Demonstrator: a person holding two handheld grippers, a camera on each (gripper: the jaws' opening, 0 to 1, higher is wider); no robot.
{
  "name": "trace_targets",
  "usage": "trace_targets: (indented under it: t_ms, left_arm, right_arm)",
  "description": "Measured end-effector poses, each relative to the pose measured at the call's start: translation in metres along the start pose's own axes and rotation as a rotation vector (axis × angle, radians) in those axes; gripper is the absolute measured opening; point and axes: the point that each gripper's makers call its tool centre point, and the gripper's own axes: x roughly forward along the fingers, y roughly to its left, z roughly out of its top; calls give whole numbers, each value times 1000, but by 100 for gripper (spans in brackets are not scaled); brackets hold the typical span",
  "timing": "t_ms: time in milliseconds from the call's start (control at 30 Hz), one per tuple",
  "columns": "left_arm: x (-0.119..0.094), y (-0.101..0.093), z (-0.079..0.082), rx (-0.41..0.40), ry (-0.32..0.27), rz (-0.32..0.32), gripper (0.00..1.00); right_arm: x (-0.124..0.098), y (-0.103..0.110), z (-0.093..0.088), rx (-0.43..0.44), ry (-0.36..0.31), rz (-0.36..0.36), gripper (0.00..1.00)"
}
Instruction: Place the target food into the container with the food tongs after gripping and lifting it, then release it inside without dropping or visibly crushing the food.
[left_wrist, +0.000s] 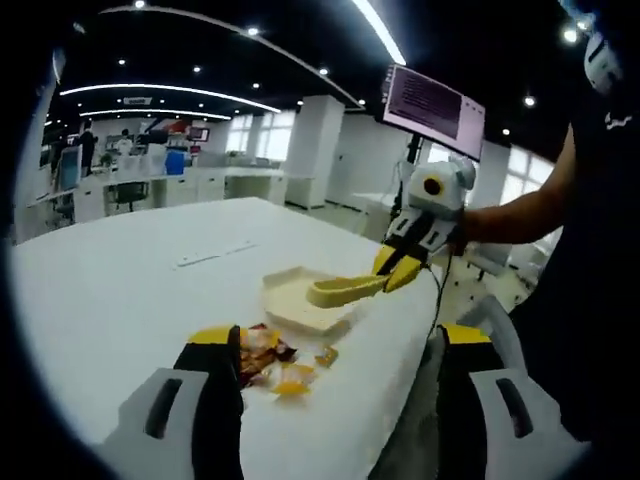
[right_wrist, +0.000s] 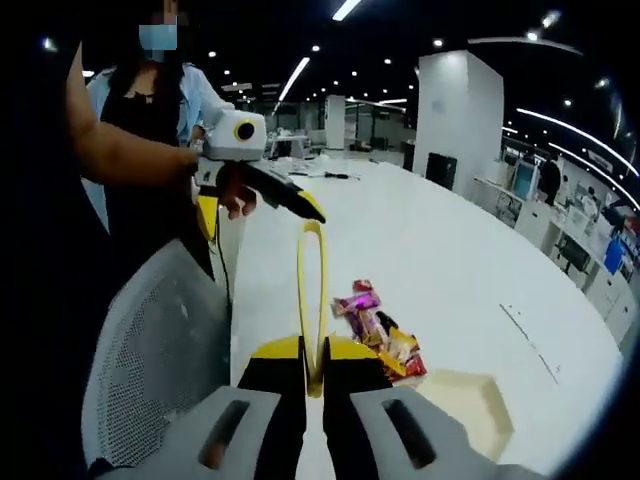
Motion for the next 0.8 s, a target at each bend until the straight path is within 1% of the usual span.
trace_targets:
  t_ms: [33,67,100,133,167,233,267,300,333,367,400,433,467,500,567,633,667,800]
  left_arm:
    - [2,-2,9,3,-27,-20,68]
    - [4,-3,15,7,-39,-27,67]
    - [7,-7,24,-8,-63,-56,66]
    - [8,-11,31,-7,-81,-83,63]
    - [11,-16,41,1,-100,-107,60]
    - [13,-19,50,8,-108,-123,56]
    - [14,-21,54,6,-114,-132,55]
    - [15,-24,59,3,-123,-150,52]
    - [14,-35,63,-32,-130,-217,47]
    - [14,-43,66,-47,-130,-259,41]
    - [15,-46,70,-29,-137,-273,36]
    - [17,-46,71,-21,-137,-264,35]
    - [18,-48,74,-24,-137,-275,34]
    - [19,-51,76,-22,-139,-284,31]
    - [21,-59,79,-18,-135,-317,27]
    - [22,-65,77,-8,-113,-343,20]
    - [23,-65,77,-8,-111,-344,18]
    - [21,-68,81,-7,-122,-354,16]
  right_arm:
    - [-3,0,7,-5,-6,7,3]
    - [-6,1,15,-3,-21,15,3]
    - [-9,2,25,-4,-41,29,3]
    - [-10,2,28,-5,-47,33,3]
    - [-13,2,37,-9,-63,38,3]
    - [-18,5,51,-13,-89,60,3]
    - [-19,8,55,-7,-97,81,3]
    - [-20,9,59,-12,-103,90,3]
    - [-20,11,60,-3,-106,104,3]
    - [-19,13,62,1,-118,114,3]
    - [-18,17,64,14,-130,137,3]
    - [-17,22,65,20,-132,158,3]
    - [-16,25,65,20,-126,169,3]
    - [-15,28,65,14,-122,180,3]
    - [-12,31,65,7,-113,183,3]
    - [-13,34,68,22,-123,198,3]
    - [-14,35,69,27,-125,208,3]
    - [-16,36,74,35,-128,218,3]
